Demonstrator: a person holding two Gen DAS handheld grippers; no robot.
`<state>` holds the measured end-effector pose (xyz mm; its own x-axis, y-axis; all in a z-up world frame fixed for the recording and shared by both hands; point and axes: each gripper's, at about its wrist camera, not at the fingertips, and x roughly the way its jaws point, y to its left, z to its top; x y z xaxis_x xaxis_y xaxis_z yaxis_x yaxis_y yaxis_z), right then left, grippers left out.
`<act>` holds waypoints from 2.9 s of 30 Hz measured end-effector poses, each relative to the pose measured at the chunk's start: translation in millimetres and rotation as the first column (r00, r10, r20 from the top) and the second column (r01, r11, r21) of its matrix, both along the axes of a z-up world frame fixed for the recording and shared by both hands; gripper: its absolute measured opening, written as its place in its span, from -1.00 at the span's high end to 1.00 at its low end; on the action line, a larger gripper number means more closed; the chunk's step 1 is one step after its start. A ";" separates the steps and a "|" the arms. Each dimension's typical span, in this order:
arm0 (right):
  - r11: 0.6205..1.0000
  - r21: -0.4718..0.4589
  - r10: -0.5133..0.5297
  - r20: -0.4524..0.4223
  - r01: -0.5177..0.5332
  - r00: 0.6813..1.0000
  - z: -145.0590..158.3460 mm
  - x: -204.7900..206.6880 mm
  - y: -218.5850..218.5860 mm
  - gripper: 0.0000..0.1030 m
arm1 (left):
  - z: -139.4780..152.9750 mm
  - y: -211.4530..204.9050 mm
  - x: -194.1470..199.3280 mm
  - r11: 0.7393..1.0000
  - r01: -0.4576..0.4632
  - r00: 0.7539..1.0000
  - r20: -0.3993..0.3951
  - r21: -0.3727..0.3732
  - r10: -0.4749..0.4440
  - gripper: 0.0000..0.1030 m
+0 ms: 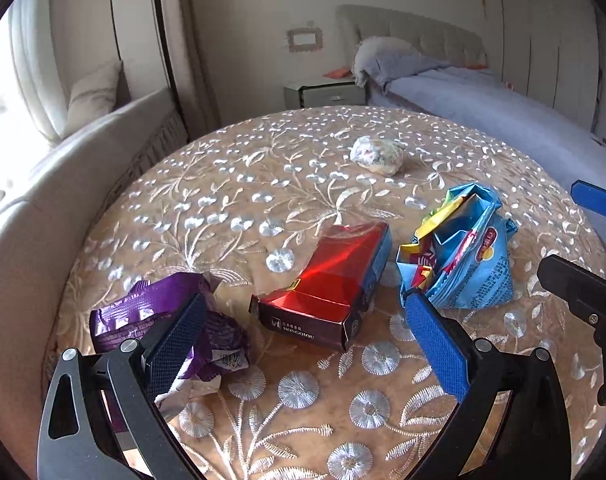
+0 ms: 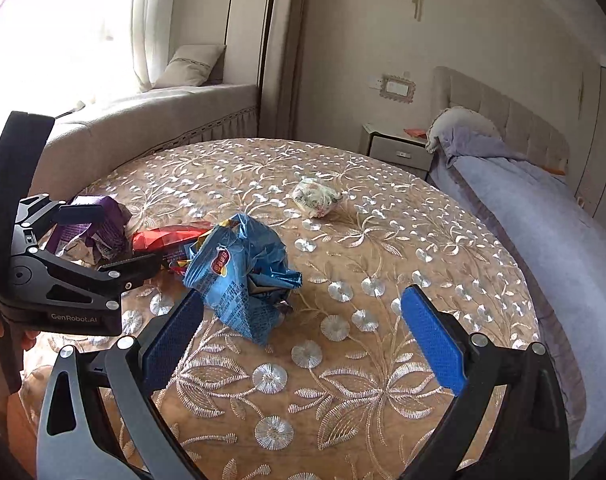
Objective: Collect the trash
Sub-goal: 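Grasp the red box with the left tool while the right tool grasps the blue chip bag, then carry the red box and blue chip bag over the bin and release both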
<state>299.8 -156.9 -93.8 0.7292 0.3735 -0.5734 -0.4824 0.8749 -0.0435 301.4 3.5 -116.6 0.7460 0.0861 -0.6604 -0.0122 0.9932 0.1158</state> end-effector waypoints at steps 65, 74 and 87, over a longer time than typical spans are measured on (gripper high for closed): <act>0.941 0.198 -0.293 0.060 0.276 0.954 37.8 -188.6 -179.6 -0.17 | 44.3 -182.9 -151.8 0.895 0.438 0.897 0.104 -0.079 -0.430 0.05; 0.903 0.183 -0.403 0.048 0.389 0.914 25.9 -219.5 -217.9 -0.17 | 23.8 -239.9 -160.1 0.836 0.546 0.837 0.049 -0.056 -0.544 0.05; 0.855 0.026 -0.517 -0.045 0.519 0.855 -23.3 -227.1 -267.8 -0.17 | -38.0 -318.2 -146.5 0.726 0.685 0.715 -0.137 -0.059 -0.686 0.05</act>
